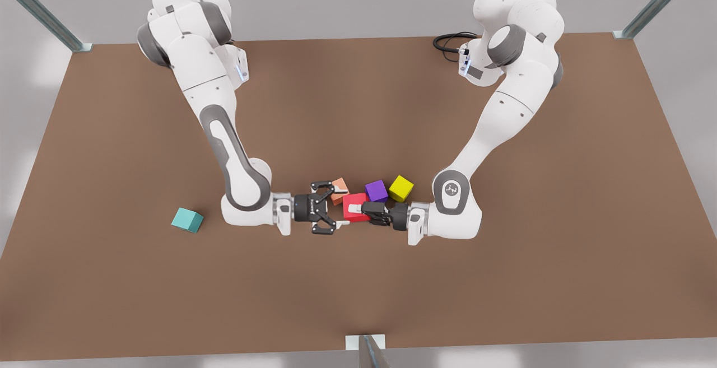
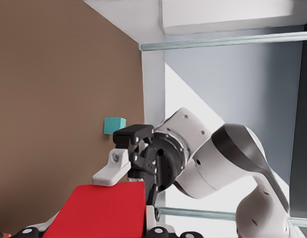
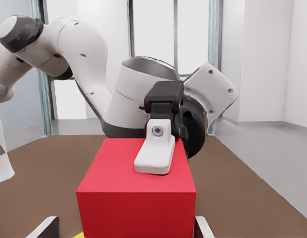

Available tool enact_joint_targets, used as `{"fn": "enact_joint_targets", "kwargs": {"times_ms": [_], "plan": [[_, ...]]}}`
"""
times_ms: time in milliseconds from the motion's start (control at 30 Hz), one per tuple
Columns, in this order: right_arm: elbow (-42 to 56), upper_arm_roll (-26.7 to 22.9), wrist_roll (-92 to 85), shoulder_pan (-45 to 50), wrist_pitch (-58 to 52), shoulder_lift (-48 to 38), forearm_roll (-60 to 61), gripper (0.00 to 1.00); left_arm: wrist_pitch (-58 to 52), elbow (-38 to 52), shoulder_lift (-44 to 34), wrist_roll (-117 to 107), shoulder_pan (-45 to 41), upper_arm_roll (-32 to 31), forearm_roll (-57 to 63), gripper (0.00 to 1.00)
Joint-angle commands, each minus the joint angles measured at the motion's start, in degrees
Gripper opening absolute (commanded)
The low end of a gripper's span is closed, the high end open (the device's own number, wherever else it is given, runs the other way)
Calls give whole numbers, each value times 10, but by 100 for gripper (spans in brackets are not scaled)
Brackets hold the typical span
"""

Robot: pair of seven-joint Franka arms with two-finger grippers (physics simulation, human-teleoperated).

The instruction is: Pick up red wooden cube and pass to hand red wooden cube and place in blue wooden cube

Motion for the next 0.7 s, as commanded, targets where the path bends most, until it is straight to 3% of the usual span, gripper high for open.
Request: {"fn": "enact_joint_targets", "kwargs": {"times_ms": [0,500,533,600,667], "plan": [[1,4,-15,2,13,0,0,100,-3,0,-1,29,-1,0,-7,58],[21,17,2,18,35,9,10,99,-2,4,3,29,-1,-1,-7,58],[21,17,2,20,38,8,10,94,-2,4,3,29,-1,-1,-7,58],[22,17,2,20,40,8,10,70,-2,5,4,30,-1,-1,-7,58],[22,17,7,20,43,8,10,66,-2,6,6,30,-1,-1,-7,58]]}}
